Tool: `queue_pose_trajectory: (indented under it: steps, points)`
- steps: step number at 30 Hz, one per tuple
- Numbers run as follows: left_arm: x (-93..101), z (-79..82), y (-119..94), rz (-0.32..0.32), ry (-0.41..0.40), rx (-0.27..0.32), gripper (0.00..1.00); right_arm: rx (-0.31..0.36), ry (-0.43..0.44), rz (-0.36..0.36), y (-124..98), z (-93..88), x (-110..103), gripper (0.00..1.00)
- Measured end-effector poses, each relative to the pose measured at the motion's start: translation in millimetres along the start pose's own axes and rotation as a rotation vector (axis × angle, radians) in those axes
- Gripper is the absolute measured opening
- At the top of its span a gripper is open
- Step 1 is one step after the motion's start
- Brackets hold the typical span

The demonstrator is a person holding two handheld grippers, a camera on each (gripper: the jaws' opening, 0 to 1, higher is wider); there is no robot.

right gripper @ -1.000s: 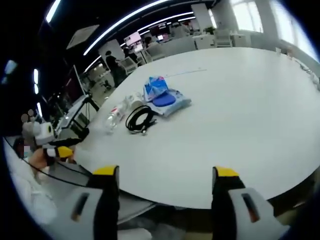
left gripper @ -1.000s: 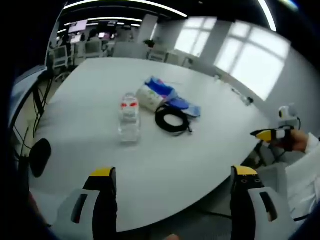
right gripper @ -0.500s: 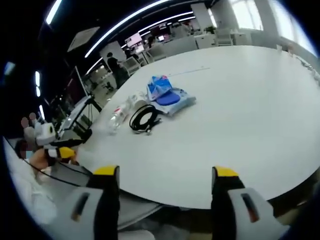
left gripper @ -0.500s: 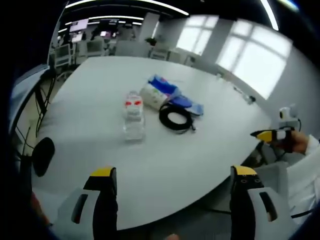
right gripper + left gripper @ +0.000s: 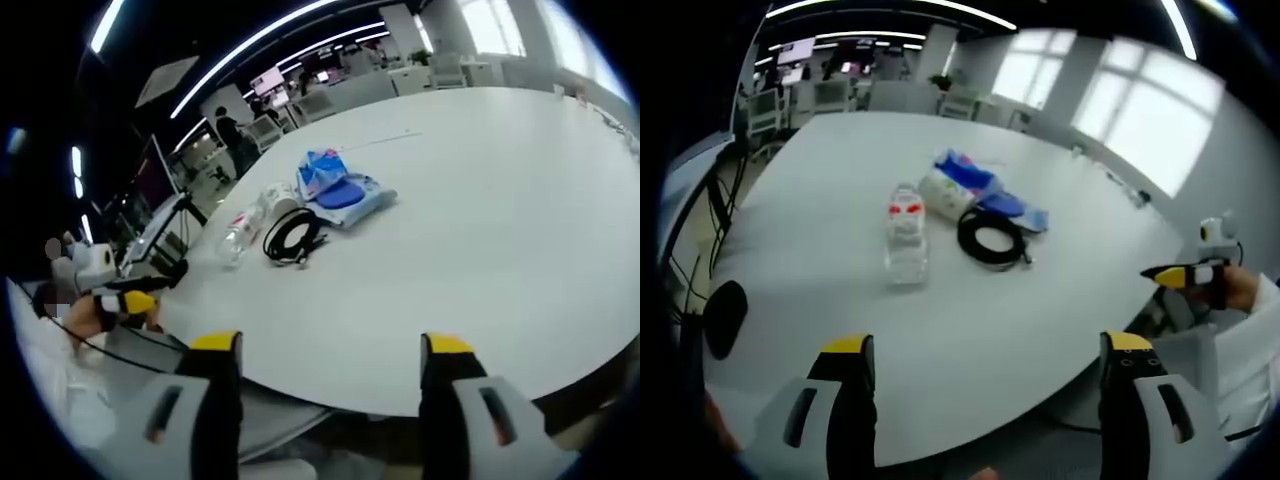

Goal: Arrange the tabletop items into an orderly group along one side of the table until the central work area is clear of visible clutter.

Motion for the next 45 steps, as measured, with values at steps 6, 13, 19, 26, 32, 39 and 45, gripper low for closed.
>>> queue_pose_trajectory:
  steps: [6, 13, 19, 26, 32, 39, 45]
  points:
    - [-4.2, -3.5, 0, 0.007, -0.016, -0.007, 0.9, -0.012, -0.012, 0.015, 5, -1.6, -5, 0.7]
    - [-10.5, -4.5, 0, 0.019, -0.035, -0.005, 0.89, -0.031, -0.021, 0.03, 10, -4.9, -11, 0.7]
    - [-12.1, -5.4, 0, 0.022, -0.039, -0.01, 0.89, -0.034, -0.025, 0.038, 12, -5.5, -13, 0.7]
    - [-13.3, -6.3, 2, 0.023, -0.036, -0.018, 0.89, -0.026, -0.019, 0.035, 12, -3.6, -12, 0.69]
    - [-16.8, -5.6, 7, 0.024, -0.024, -0.034, 0.89, -0.031, -0.011, 0.04, 18, -6.2, -16, 0.68]
    - [-18.6, -3.6, 13, 0.018, -0.021, -0.038, 0.89, -0.055, -0.055, 0.064, 31, -2.4, -28, 0.69]
    - [-23.3, 2.3, 20, 0.013, 0.003, -0.05, 0.88, -0.059, -0.071, 0.067, 45, 7.9, -30, 0.7]
Point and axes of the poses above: the point that each gripper's makers call its tool centre point, and the gripper's own axes: y roughly forward along the fingers, x roughly to its right, z roughly out of its top, the point moved 5 cm from there along -y, roughly backward along the fingers, and after that the axes turned 6 degrees about y, right-handed, at the moved point
